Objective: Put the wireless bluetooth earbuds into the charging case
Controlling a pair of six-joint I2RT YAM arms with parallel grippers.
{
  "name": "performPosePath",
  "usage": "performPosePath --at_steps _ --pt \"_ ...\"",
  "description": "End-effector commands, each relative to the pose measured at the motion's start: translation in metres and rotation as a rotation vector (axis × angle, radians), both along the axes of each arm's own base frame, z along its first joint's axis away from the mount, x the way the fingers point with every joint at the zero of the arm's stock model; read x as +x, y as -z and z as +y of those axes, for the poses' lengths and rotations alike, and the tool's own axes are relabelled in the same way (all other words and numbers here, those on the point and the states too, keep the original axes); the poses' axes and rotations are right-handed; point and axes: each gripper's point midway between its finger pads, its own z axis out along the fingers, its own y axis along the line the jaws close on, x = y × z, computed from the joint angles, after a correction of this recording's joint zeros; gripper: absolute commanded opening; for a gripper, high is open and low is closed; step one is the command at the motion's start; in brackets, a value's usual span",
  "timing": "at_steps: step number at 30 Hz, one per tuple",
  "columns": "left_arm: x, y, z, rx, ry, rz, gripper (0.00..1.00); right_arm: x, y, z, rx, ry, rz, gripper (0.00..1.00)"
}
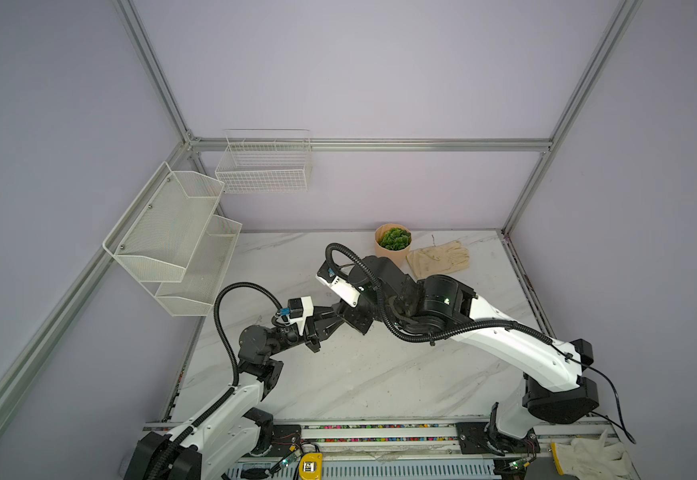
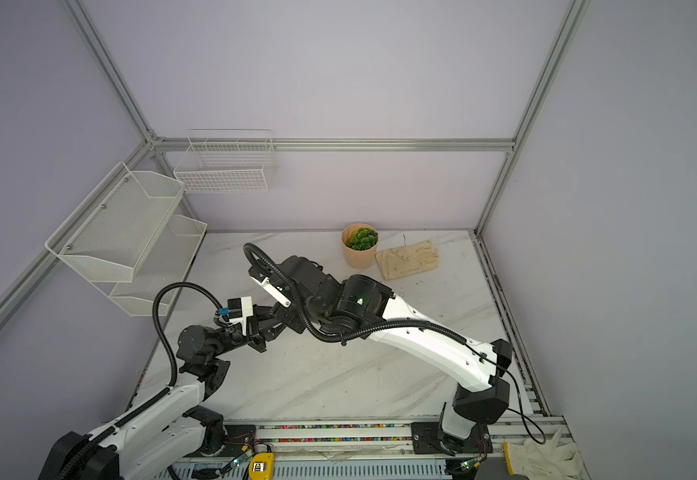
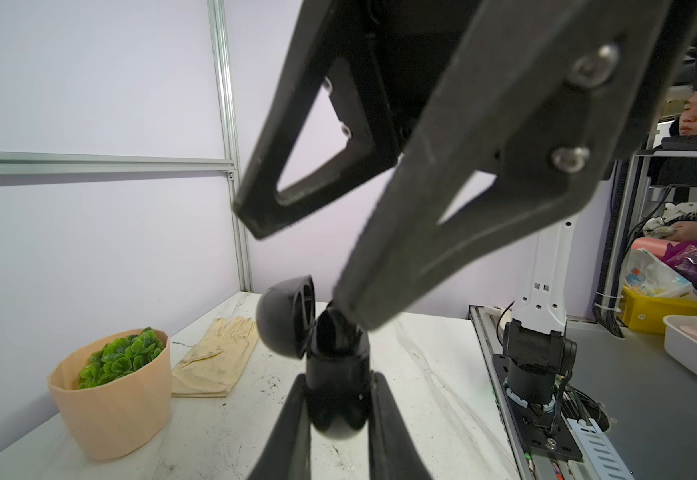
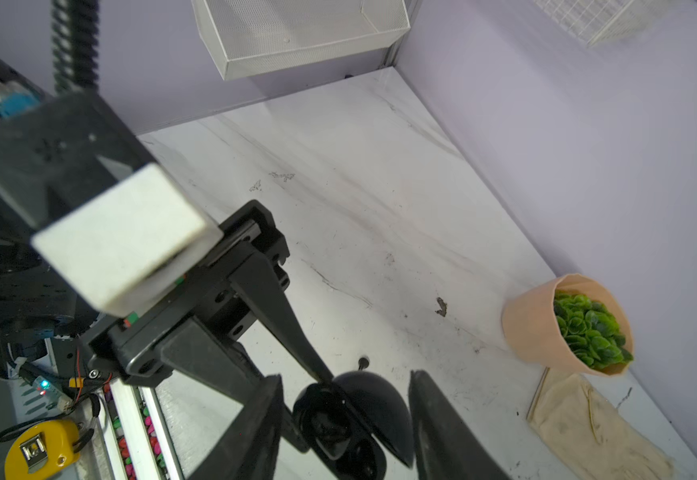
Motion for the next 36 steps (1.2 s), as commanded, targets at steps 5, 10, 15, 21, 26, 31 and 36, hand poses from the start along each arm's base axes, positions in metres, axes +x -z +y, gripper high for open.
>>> performPosePath --at_steps 5,10,15,21,26,31,36 --pt "-0.004 -0.030 0.004 -0.057 -0.017 -0.088 0.00 -0.013 -0.067 -0.025 0.157 0.018 0.018 0.56" --pt "-0.002 -0.028 0.003 -0.072 -0.008 -0.065 0.00 -0.009 -0.086 -0.078 0.329 0.201 -0.001 0.49" --pt "-0.001 -0.021 0.001 -0.053 -0.005 -0.053 0.00 -0.028 -0.059 -0.081 0.351 0.168 0.143 0.37" --pt "0.002 -0.021 0.000 -0.049 0.002 -0.051 0.00 -0.052 -0.017 -0.029 0.297 -0.018 0.310 0.31" --pt "0.002 -0.021 -0.001 -0.050 0.011 -0.046 0.00 -0.043 -0.010 -0.014 0.269 -0.028 0.271 0.28" --pt "0.001 -0.020 -0.001 -0.051 0.011 -0.046 0.00 -0.029 -0.008 -0.016 0.248 0.032 0.217 0.21" --pt "0.000 -0.021 -0.001 -0.052 0.015 -0.048 0.00 -0.003 -0.013 -0.031 0.271 0.107 0.204 0.18"
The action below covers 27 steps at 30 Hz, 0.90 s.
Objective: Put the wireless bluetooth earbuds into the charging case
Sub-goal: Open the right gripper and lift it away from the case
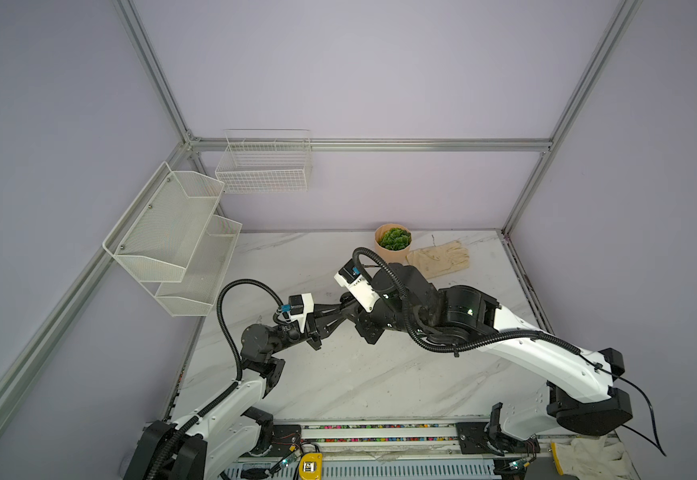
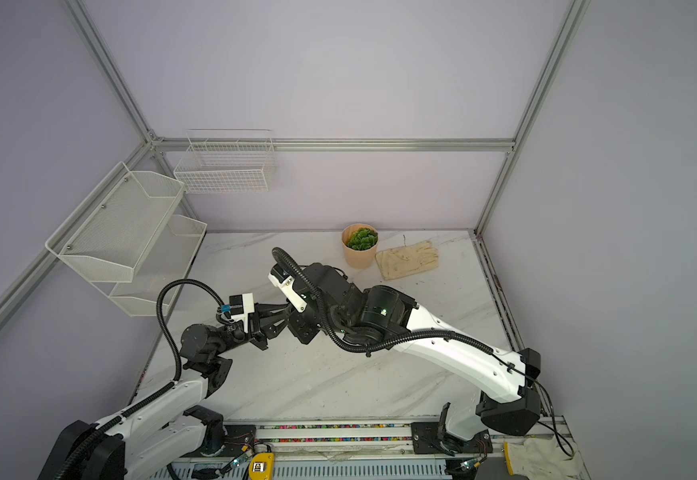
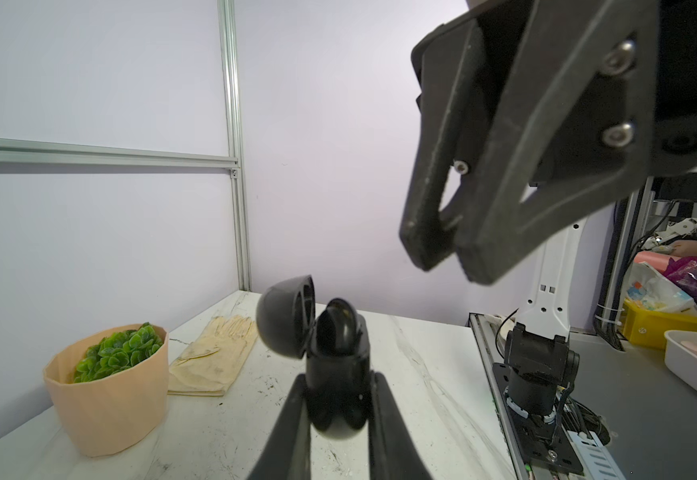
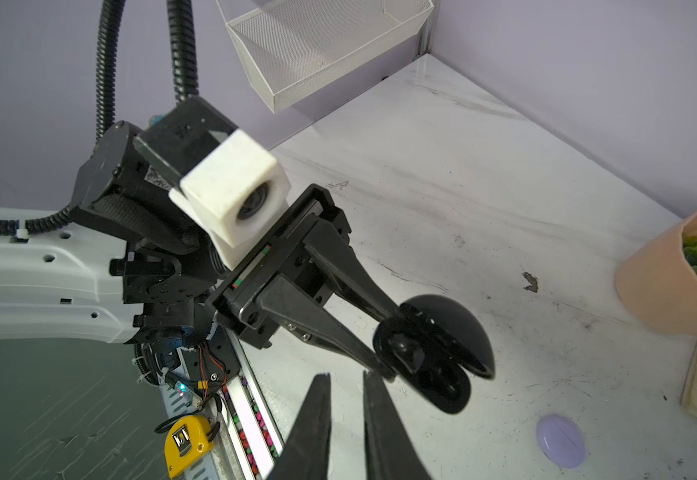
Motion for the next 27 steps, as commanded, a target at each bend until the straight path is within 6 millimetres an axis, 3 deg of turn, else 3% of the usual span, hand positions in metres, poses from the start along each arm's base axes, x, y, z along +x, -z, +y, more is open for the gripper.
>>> performPosePath --at_steps 1,9,19,27 --pt "-0.009 -0.025 0.000 -0.033 0.015 -0.087 0.00 0.019 -0.020 -0.013 0.053 0.057 -0.029 0.18" --pt "-0.010 -0.025 0.001 -0.036 0.012 -0.088 0.00 0.031 -0.010 -0.012 0.038 0.052 -0.006 0.12" --pt "-0.011 -0.025 0.002 -0.036 0.012 -0.087 0.00 0.026 -0.008 0.000 0.068 -0.004 0.021 0.11" --pt "-0.011 -0.025 0.002 -0.036 0.008 -0.091 0.00 0.025 0.006 0.003 0.045 -0.014 0.047 0.11"
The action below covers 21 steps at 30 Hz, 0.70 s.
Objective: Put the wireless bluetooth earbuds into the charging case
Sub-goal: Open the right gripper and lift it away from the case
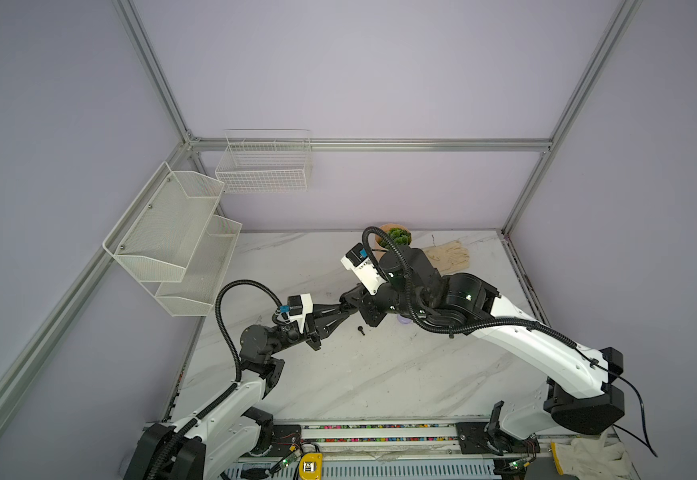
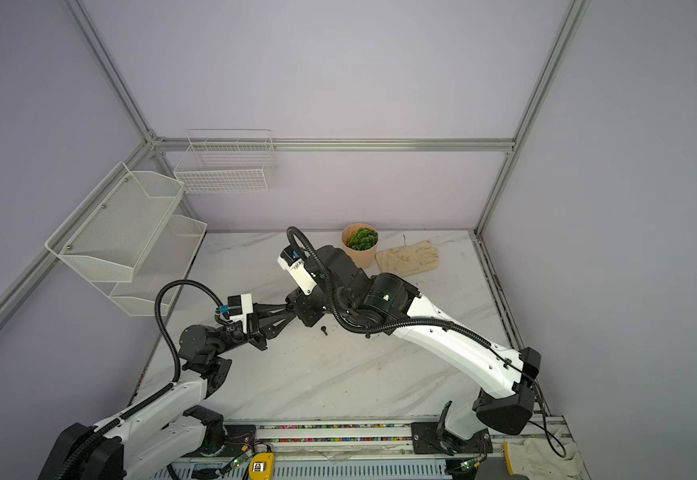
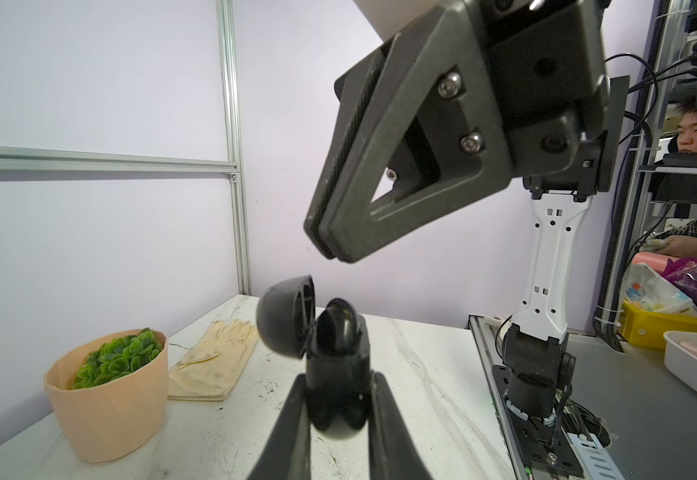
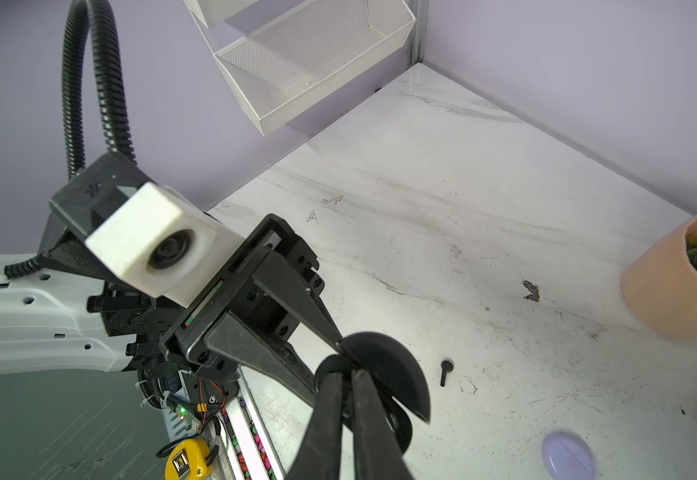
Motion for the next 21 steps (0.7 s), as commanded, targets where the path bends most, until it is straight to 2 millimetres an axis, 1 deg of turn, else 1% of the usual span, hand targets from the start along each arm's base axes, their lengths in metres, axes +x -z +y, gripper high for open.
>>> performPosePath --at_steps 1,10,14,17,18,20,21 --pt "-0.009 -0.022 0.001 -0.029 0.007 -0.085 0.00 0.001 0.007 0.002 -0.004 -0.010 0.007 0.11" --pt "-0.010 -0.022 0.002 -0.031 0.007 -0.087 0.00 0.002 0.020 0.003 -0.021 -0.012 0.025 0.11" --pt "-0.011 -0.022 0.002 -0.031 0.006 -0.087 0.00 0.003 0.017 0.003 -0.015 -0.011 0.023 0.11" --pt "-0.011 -0.022 0.002 -0.032 0.005 -0.088 0.00 0.005 0.004 -0.001 -0.002 0.011 0.012 0.11" --pt "-0.011 -0.022 0.003 -0.032 0.003 -0.088 0.00 0.005 -0.004 -0.004 0.002 0.016 0.001 0.12" --pt "-0.012 -0.022 0.003 -0.034 -0.001 -0.089 0.00 0.005 -0.028 -0.013 0.025 0.036 -0.032 0.14" --pt "-0.011 -0.022 0.004 -0.035 -0.008 -0.086 0.00 0.006 -0.039 -0.021 0.035 0.060 -0.055 0.16"
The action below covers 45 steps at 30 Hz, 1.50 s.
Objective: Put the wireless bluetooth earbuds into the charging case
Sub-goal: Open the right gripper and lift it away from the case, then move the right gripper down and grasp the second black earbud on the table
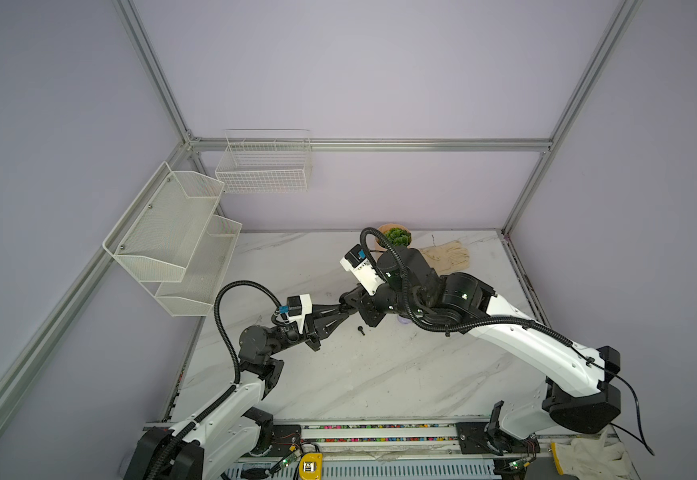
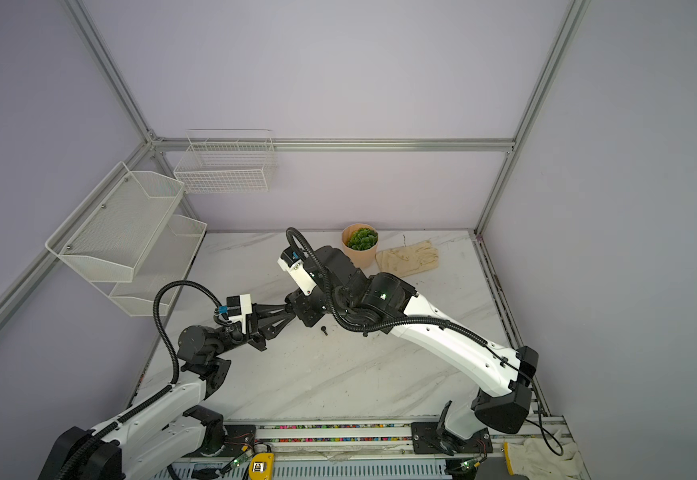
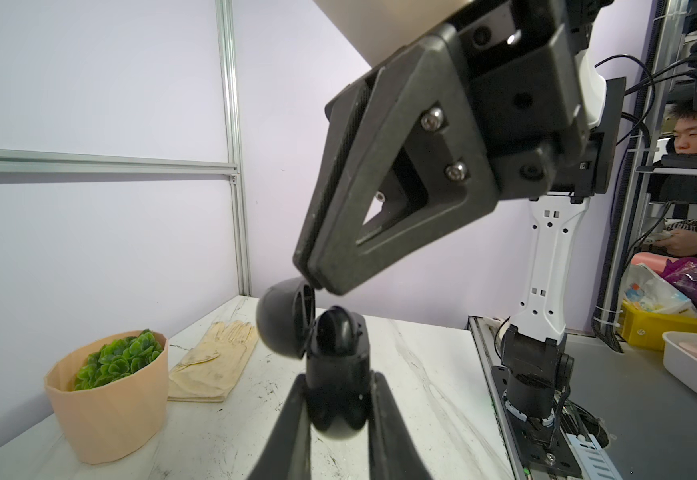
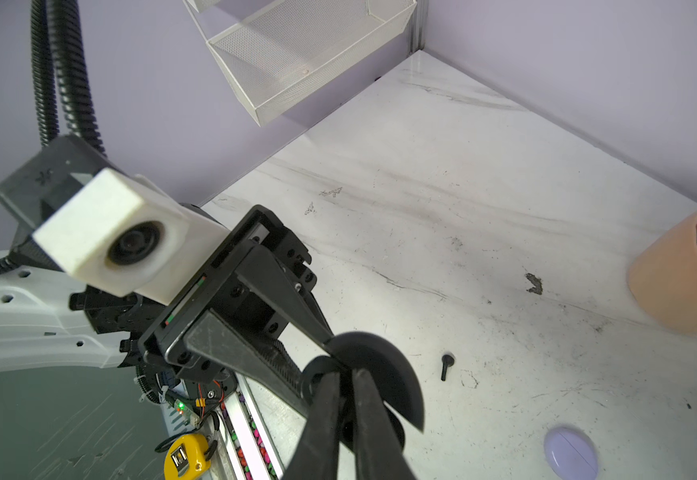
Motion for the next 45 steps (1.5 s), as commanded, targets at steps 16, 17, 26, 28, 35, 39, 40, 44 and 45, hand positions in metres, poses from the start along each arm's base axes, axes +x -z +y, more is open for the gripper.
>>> performPosePath --at_steps 16,17,26,28,35,39,40,44,45 --pt "-0.001 -0.013 0.006 -0.047 -0.049 -0.003 0.00 0.138 0.195 -0.131 -0.009 0.464 0.323 0.32" --pt "-0.001 -0.012 0.007 -0.046 -0.051 0.000 0.00 0.136 0.209 -0.118 -0.024 0.431 0.351 0.33" --pt "-0.006 -0.008 0.011 -0.069 -0.061 0.036 0.00 0.115 0.293 -0.040 -0.264 0.247 0.402 0.46" --pt "-0.007 -0.007 0.012 -0.069 -0.063 0.036 0.00 0.113 0.297 -0.035 -0.289 0.232 0.396 0.48" --pt "-0.010 -0.005 0.014 -0.071 -0.067 0.038 0.00 0.106 0.315 -0.022 -0.382 0.192 0.376 0.50" --pt "-0.010 -0.004 0.013 -0.071 -0.065 0.037 0.00 0.109 0.321 -0.021 -0.427 0.187 0.352 0.50" --pt "-0.010 -0.004 0.013 -0.070 -0.064 0.038 0.00 0.108 0.323 -0.020 -0.438 0.181 0.351 0.49" --pt "-0.010 -0.003 0.014 -0.070 -0.066 0.040 0.00 0.103 0.329 -0.017 -0.462 0.157 0.353 0.46" --pt "-0.011 -0.003 0.014 -0.071 -0.066 0.038 0.00 0.102 0.330 -0.016 -0.466 0.154 0.354 0.45"
